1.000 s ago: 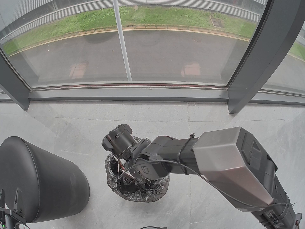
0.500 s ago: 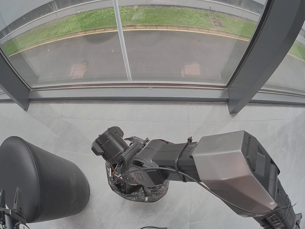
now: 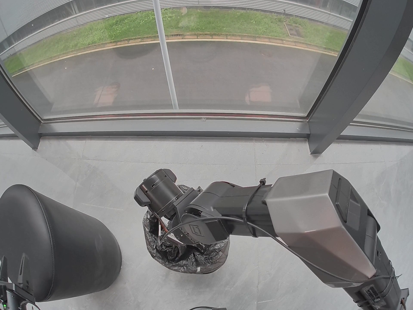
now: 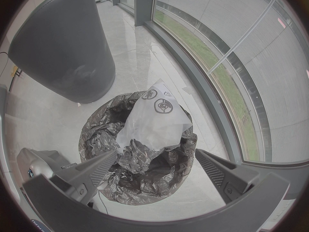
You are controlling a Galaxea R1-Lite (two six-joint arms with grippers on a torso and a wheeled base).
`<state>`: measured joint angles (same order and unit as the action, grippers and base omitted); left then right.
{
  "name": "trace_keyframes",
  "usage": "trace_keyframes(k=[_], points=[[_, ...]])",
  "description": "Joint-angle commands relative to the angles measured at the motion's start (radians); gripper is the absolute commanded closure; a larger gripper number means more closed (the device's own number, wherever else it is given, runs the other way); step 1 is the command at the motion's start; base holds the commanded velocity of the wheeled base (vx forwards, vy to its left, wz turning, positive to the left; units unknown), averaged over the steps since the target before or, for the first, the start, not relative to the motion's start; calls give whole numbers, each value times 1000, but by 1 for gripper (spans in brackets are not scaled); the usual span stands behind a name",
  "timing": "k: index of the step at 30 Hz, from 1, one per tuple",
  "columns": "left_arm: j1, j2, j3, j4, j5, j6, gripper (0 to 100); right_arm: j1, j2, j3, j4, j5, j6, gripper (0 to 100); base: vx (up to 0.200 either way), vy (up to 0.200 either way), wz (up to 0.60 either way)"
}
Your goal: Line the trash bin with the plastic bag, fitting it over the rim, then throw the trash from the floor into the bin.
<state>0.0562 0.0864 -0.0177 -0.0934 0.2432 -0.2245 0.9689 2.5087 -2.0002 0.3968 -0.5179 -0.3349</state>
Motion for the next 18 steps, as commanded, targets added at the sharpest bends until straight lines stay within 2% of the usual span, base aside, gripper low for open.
trace_keyframes(k=[1,8,18], points=[[1,4,18,0,1,-3,0,1,-14,0,0,-4,-3,0,0,0,0],[1,3,18,0,1,-4,0,7,-71,0,0,-8,-3,0,0,0,0],[1,3,18,1,1,-4,0,54,-83,0,30,-16,2,0,0,0,0]])
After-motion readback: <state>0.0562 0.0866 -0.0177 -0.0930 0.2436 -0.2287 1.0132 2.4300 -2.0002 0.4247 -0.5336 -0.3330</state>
